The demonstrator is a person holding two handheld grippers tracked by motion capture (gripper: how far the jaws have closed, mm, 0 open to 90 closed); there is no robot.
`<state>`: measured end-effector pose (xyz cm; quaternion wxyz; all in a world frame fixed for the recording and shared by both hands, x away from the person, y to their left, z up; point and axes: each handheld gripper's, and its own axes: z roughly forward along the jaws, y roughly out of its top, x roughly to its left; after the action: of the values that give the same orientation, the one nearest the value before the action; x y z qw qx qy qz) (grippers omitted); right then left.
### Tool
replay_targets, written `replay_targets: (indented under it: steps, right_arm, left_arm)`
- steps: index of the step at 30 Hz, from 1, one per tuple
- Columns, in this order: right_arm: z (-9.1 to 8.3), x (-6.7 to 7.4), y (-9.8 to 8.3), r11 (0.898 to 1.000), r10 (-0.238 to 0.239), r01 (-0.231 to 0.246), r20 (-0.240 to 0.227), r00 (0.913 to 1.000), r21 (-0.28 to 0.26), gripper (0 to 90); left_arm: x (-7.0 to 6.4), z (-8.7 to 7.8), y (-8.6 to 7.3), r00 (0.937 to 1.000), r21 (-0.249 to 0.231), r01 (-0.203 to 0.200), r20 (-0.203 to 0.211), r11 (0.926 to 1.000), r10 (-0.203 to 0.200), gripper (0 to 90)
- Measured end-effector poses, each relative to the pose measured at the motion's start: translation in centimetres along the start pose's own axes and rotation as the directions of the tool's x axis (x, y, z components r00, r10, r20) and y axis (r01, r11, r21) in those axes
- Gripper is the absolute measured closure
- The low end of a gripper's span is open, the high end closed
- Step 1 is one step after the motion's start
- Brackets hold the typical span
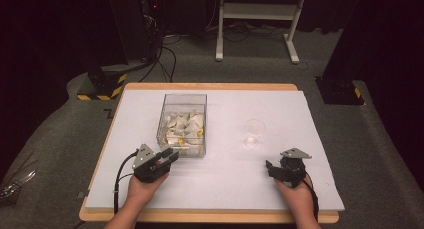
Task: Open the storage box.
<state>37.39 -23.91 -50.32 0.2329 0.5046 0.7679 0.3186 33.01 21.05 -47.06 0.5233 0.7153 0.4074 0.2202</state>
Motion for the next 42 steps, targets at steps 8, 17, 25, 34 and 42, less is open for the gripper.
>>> replay_targets:
  steps: [8, 17, 25, 34, 42]
  right_arm:
    - [0.0, 0.0, 0.0, 1.000, -0.002, 0.002, 0.000, 1.0000, 0.000, 26.2]
    - [0.0, 0.0, 0.0, 1.000, -0.005, 0.005, 0.003, 1.0000, 0.001, 26.1]
    - [0.0, 0.0, 0.0, 1.000, -0.003, 0.003, 0.001, 1.0000, 0.000, 26.2]
    - [0.0, 0.0, 0.0, 1.000, -0.003, 0.003, 0.001, 1.0000, 0.000, 26.3]
    - [0.0, 0.0, 0.0, 1.000, -0.003, 0.003, 0.000, 1.0000, 0.000, 26.3]
  left_arm:
    - [-0.5, -0.9, -0.3, 0.9999, 0.007, -0.009, 0.010, 0.9999, 0.009, 67.3]
    - [-1.2, -1.7, -0.9, 0.9999, -0.010, -0.009, 0.009, 0.9999, 0.009, 67.4]
    - [-1.7, -2.2, -1.2, 0.9998, -0.017, -0.020, 0.005, 0.9996, 0.020, 67.5]
    - [-1.8, -2.7, -1.3, 0.9985, -0.015, -0.034, -0.043, 0.9993, 0.033, 65.7]
    - [-1.4, -4.2, -0.5, 0.9954, -0.047, -0.046, -0.086, 0.9978, 0.042, 67.9]
